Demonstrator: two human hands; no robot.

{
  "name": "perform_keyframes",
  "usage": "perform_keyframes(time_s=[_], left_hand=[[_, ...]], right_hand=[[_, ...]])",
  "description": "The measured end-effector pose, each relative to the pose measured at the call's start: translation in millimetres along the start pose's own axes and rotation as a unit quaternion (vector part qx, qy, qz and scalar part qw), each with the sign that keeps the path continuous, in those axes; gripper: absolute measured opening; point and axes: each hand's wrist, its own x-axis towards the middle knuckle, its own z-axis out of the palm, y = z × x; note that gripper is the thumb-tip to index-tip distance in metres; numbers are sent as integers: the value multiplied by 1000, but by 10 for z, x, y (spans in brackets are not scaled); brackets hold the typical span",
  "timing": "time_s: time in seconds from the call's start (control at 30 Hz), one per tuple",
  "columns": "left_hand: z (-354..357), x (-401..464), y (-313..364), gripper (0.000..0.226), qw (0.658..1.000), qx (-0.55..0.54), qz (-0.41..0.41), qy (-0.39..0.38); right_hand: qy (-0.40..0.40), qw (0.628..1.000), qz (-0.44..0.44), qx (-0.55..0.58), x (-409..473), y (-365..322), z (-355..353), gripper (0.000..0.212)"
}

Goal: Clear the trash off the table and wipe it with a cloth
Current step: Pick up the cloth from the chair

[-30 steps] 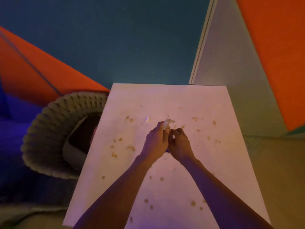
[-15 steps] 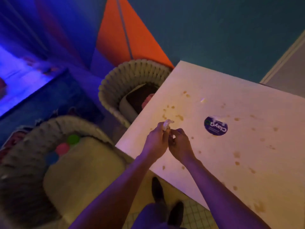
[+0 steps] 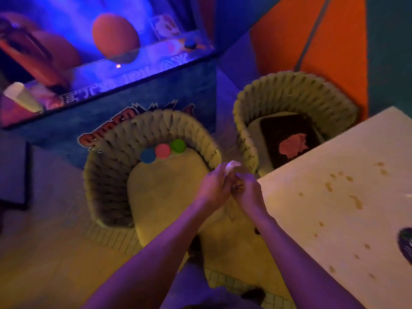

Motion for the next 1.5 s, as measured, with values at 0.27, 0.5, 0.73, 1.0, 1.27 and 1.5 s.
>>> perform_keyframes(time_s=[0.27,0.5,0.73,1.0,1.27,1.5], left_hand=[[-746,638,-1078,41,998,13,-52,43],[-961,1109,-2055,46,991,57,-113,34],[-786,1421,-2752,35,982,70,-167,57],[-347,1695,-3512,32,975,70,-191,93],[21,1653,-4046,31,977,56,-162,123],[20,1537,-3981,53,975,25,-200,92]], right_hand=[[-23,999,26,15,1046,-269,1166,22],[-63,995,74,-21,1701,-175,2017,35],[-79,990,107,-42,2181,155,2639,34],[-86,989,119,6,2556,724,3203,22],[-78,990,114,37,2619,1107,3481,19],[-108,983,144,19,2503,1202,3449,46]])
